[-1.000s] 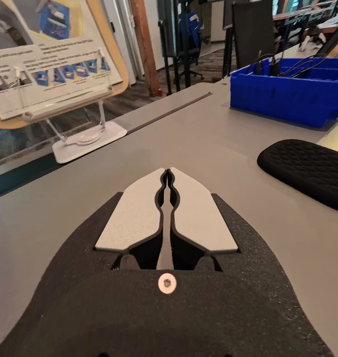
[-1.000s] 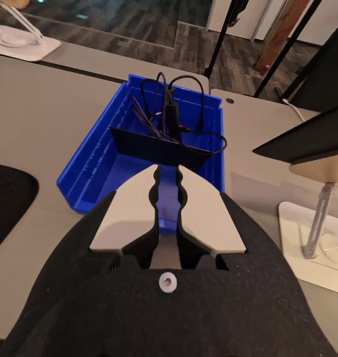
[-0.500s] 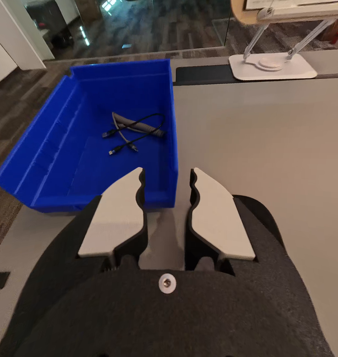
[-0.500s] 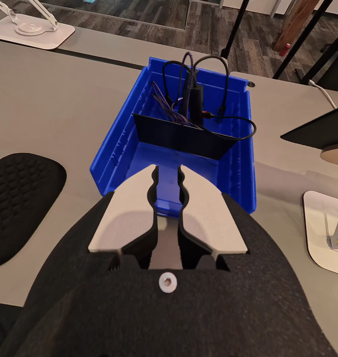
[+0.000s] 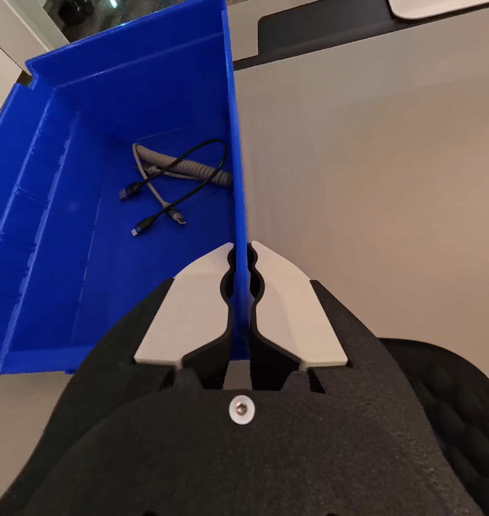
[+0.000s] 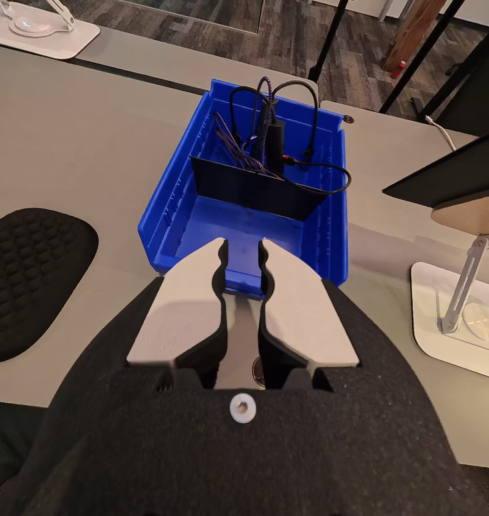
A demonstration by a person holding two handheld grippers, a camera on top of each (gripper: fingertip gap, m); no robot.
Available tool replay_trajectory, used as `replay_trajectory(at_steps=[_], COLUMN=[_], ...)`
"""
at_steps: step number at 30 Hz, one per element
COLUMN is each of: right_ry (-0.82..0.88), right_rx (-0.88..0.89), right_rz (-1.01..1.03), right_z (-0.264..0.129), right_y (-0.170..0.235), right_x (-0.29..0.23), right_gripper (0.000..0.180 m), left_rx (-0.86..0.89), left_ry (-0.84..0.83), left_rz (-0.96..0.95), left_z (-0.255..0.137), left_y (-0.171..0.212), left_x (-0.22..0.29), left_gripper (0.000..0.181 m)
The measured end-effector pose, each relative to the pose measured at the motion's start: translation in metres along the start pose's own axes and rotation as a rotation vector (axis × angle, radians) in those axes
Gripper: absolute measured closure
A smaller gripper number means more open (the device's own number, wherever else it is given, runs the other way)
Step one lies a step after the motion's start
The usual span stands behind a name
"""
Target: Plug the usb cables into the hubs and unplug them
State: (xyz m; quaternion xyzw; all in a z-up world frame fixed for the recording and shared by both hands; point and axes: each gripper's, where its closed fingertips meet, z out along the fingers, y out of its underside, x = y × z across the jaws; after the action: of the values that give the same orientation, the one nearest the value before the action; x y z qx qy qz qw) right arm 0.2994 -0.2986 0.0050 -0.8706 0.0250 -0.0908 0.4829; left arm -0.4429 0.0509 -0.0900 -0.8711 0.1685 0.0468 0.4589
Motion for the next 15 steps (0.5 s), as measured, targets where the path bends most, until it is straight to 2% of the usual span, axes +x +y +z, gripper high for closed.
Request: replay_trajectory(at_steps=[6,15], right_ry=[-0.014,0.001], right_rx=[-0.006,-0.078], right_rz=[0.029,0.047], right_z=[0.007,0.033], right_y=[0.003,-0.014], right_x=[0.005,0.031], right_gripper=[0.16,0.159], left_rx=[-0.037,-0.023], left_ry=[-0.035,0.049], left_rz=[0.118,0.107], left_z=[0.012,0.005], left_y=[-0.015,-0.031], left_x=[0.028,0.104], left_gripper=[0.172,0.173])
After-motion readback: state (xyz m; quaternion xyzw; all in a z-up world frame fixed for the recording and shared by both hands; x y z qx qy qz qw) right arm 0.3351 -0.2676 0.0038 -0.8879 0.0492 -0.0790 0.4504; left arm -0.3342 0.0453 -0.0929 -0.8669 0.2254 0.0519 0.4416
